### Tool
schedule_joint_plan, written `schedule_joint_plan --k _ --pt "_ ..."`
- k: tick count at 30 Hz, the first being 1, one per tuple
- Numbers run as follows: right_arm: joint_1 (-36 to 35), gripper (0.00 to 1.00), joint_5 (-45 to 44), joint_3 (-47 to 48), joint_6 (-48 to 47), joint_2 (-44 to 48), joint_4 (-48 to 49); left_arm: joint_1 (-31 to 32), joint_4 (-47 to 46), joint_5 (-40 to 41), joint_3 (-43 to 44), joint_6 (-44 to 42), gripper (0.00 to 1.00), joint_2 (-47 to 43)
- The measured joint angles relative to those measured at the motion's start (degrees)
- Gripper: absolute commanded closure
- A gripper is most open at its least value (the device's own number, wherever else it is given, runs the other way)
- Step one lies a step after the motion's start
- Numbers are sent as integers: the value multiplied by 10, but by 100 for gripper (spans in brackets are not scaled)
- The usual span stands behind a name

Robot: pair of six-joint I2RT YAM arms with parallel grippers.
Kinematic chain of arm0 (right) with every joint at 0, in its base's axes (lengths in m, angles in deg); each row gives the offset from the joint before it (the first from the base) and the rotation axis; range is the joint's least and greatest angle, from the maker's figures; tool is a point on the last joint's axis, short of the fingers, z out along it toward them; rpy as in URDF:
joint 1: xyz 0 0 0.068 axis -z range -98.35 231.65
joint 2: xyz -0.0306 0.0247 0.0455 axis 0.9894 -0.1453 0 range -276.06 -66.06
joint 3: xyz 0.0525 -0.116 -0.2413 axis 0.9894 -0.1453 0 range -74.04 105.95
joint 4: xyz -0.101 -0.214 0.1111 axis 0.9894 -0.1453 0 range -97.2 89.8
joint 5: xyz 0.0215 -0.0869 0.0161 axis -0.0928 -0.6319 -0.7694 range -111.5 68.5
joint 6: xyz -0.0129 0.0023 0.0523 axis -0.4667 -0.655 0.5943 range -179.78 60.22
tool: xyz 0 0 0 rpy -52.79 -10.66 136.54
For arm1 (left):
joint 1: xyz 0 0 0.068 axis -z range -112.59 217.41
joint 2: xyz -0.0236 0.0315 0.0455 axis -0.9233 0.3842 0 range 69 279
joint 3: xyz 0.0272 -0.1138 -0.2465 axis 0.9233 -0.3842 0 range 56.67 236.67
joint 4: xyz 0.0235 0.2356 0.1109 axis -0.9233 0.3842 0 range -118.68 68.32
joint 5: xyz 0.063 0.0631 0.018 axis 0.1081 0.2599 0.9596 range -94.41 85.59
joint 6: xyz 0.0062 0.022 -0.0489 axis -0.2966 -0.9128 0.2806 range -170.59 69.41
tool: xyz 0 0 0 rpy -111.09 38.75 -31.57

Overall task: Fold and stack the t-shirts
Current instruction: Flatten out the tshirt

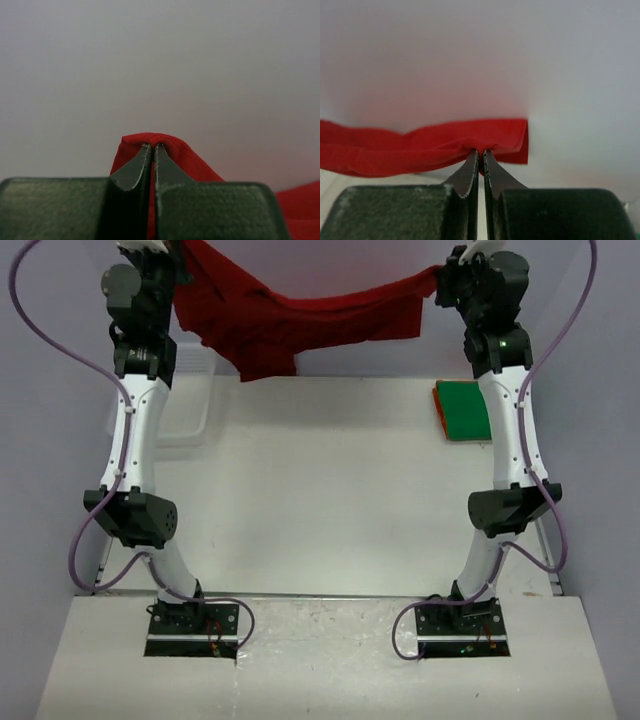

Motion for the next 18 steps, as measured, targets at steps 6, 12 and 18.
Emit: schedule_joint_plan --k 6,12,18 --pt "-17 100 -36 -244 52 46 -73 6 61 -8 -296 69 100 -73" --pt "-46 100 -70 -560 177 98 -146 101 190 24 -626 182 100 -100" --pt "-41 100 -105 -711 254 287 -141 178 299 53 -741 245 100 -334"
